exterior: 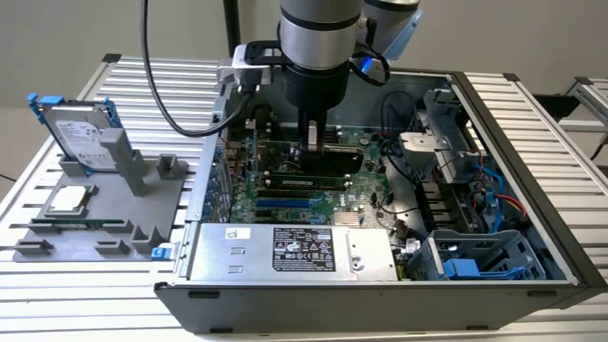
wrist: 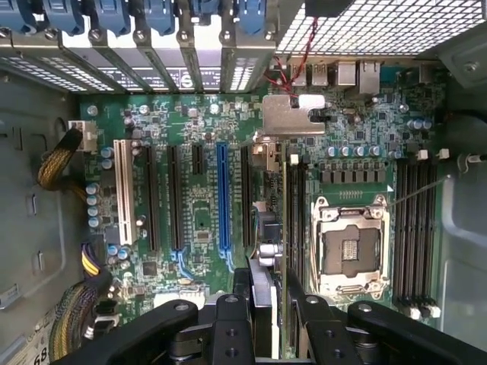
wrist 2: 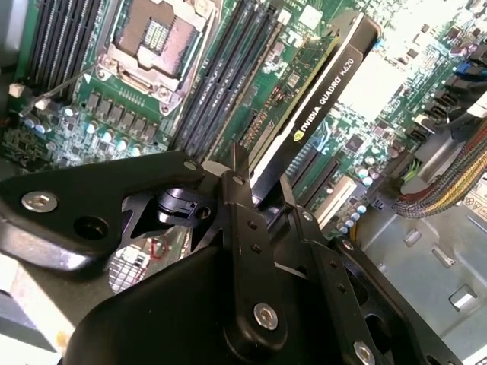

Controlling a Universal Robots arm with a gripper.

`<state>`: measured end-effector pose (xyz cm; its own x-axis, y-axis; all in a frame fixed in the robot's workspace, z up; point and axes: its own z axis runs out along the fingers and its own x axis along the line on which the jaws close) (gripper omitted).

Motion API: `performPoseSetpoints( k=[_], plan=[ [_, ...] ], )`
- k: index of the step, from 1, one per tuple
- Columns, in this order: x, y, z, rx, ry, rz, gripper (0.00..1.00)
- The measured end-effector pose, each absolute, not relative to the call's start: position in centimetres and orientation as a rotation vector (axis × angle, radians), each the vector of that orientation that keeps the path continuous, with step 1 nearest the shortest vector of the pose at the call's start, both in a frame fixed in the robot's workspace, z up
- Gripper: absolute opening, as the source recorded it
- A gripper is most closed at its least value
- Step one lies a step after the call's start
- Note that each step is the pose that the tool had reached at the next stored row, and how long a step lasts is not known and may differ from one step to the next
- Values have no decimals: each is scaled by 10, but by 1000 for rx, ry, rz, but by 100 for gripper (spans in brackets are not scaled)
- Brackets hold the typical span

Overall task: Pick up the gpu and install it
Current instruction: 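Insert the gpu into the slot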

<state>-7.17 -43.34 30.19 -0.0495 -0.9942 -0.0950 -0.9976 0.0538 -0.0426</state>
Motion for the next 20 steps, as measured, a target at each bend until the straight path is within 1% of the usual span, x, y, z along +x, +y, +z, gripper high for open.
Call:
performPoseSetpoints(
  k=[20],
  plan=[
    [-73,-442,296,-2106,2201,49,0]
  ],
)
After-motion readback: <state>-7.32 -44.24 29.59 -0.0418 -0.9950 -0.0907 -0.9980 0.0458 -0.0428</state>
